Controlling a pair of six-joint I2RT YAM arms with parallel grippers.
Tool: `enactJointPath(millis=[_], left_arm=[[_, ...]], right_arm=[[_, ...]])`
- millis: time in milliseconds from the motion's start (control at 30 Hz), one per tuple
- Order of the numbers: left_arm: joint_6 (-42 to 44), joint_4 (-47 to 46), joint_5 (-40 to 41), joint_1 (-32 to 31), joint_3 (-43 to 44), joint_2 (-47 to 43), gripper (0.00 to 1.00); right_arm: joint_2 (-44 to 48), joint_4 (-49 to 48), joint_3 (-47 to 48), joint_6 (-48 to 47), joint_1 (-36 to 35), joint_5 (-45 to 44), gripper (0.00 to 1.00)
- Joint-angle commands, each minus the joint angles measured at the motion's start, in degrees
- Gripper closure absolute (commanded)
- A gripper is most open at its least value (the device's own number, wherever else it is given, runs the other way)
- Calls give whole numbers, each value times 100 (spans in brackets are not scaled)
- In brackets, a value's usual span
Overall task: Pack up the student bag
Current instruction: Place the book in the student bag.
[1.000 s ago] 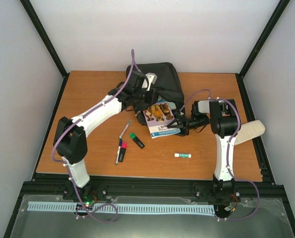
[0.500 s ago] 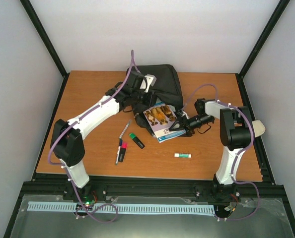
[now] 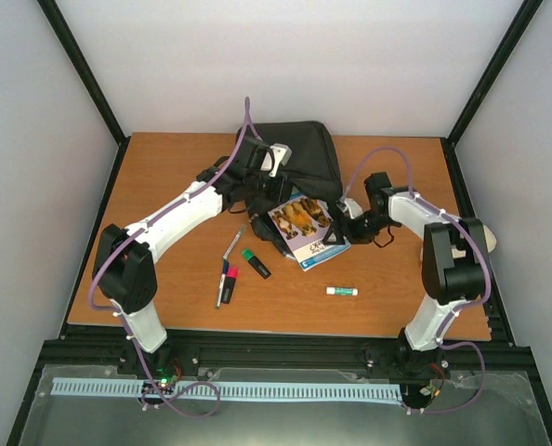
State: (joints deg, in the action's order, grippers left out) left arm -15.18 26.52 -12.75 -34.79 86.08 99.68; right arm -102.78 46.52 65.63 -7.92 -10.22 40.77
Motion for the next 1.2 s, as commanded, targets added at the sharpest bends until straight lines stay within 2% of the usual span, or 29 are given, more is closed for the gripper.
enactJointPath(millis=[0,133,267,400,533,633,733,900,1167], left_arm=[[-136,-427,-323,-7,96,-308,99],[-214,-413,-337,-11,80,-280,99],[-285,-351,-427,-2,143,-264,99],[-335,-300,-473,-2,116,-259,99],[-369,-218,-491,-2,157,-200,99],[-389,-191,-537,-2,155,-187,99],[-383,-180,-546,-2,142,-223,99],[-346,-110,-475,-2,123,-263,99],[-366,-64,-581,-2,138,-281,99]], right_arm=[[578,-386,-195,-476,-59,-1032,19],[1283,-430,-642,-1154,-59,-1447,19],[2472,-582,-1360,-2581,-59,-1610,28],[3553,-620,-1835,-4063,-136,-1596,31],[4131,-690,-2044,-4922,-503,-1855,36],[4199,-782,-2074,-5228,-976,-2238,41],[4132,-1130,-2194,-5428,-1494,-2783,41],[3529,-1793,-2371,-5711,-2142,-3603,37],[2802,-2717,-2485,-6013,-2645,-4222,30]])
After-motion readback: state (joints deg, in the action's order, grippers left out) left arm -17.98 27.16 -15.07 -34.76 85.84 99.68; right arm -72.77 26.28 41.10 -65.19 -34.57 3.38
